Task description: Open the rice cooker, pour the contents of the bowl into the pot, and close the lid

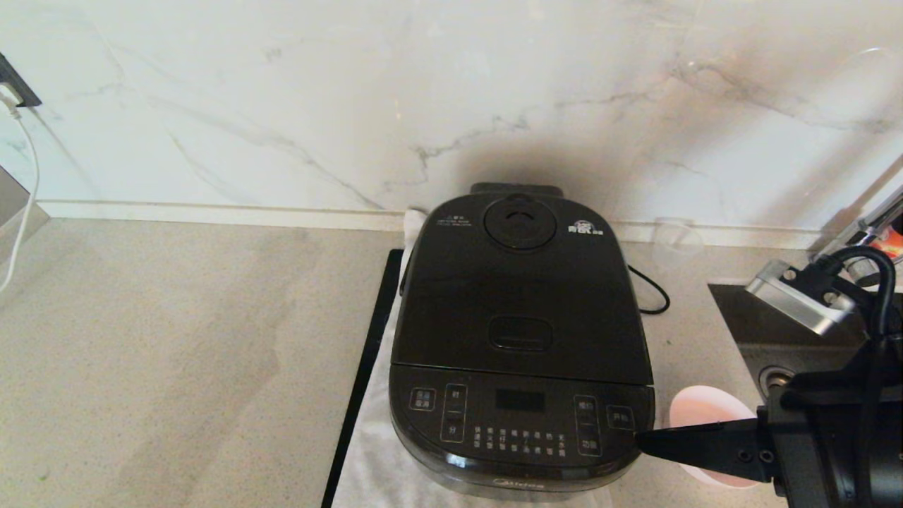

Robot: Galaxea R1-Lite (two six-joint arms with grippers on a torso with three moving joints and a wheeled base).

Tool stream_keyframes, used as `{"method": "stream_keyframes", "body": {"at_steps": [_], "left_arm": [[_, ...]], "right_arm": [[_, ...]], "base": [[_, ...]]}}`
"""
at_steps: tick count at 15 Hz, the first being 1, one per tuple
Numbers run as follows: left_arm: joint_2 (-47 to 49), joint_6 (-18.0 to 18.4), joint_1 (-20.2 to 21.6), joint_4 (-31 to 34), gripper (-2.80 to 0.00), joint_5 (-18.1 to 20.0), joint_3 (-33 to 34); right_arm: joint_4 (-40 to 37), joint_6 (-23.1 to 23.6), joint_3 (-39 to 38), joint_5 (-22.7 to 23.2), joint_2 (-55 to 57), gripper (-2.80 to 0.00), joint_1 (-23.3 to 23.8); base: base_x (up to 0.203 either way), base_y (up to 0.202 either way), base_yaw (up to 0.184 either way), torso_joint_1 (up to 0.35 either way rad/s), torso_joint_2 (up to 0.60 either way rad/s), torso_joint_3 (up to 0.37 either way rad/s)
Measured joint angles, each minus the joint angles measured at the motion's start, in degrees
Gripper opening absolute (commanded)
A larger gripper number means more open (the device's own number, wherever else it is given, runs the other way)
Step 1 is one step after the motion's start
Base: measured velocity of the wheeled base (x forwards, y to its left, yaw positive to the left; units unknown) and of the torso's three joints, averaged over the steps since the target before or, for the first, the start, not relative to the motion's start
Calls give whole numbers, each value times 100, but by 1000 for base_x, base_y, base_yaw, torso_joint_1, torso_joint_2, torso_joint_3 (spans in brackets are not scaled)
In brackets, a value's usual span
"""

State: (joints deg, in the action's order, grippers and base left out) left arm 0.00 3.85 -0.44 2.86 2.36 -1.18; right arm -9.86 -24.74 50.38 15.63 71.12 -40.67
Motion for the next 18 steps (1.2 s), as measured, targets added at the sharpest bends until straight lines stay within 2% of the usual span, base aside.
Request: {"method": "stream_keyframes", "body": {"at_steps": [18], "left_arm": [[0,0,0,2,-280,-2,2]], "right_arm": [[16,27,-20,57,-17,-280,505]], "base": [[0,0,0,0,0,0]]}}
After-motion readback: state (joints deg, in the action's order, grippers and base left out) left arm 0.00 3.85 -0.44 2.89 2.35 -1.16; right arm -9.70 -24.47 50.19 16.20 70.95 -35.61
